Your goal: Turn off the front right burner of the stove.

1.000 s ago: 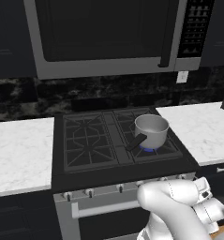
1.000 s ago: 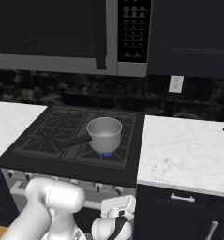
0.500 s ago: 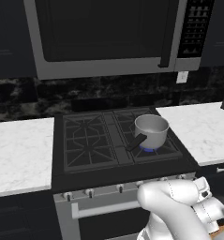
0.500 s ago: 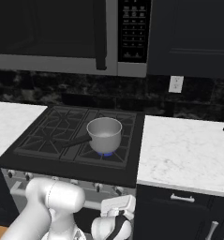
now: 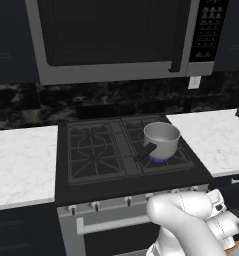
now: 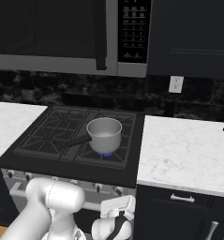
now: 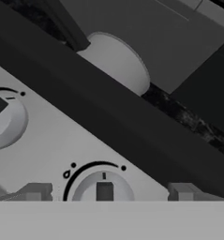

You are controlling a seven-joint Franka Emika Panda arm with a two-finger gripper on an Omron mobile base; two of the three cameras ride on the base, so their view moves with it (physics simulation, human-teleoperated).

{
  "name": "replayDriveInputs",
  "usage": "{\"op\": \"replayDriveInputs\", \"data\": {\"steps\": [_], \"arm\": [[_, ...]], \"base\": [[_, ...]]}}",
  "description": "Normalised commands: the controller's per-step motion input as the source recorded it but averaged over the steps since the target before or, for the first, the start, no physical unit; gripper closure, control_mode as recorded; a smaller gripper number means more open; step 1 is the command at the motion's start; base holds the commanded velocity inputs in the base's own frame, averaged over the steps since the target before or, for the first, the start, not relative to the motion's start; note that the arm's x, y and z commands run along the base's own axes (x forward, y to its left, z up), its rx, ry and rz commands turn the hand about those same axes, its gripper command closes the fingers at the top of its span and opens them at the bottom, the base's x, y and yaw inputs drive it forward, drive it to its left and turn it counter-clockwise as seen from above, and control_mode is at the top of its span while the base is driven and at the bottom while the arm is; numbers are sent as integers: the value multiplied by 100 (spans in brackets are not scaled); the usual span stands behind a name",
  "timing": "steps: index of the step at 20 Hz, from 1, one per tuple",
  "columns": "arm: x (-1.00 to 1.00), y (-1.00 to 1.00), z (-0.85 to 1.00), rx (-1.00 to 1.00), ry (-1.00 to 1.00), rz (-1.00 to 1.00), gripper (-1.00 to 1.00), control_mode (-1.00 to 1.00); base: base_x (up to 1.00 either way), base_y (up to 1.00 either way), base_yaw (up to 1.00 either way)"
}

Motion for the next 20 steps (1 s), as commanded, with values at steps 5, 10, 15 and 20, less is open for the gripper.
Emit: {"op": "replayDriveInputs", "data": {"steps": [5,10,15,20], "arm": [[0,0,-4,0,-2,0,-100,-100],[10,0,0,0,0,0,-100,-100],[30,0,-6,0,1,0,100,-100],[18,-7,-1,12,2,-3,100,-100]], "base": [[0,0,0],[0,0,0],[0,0,0],[0,0,0]]}}
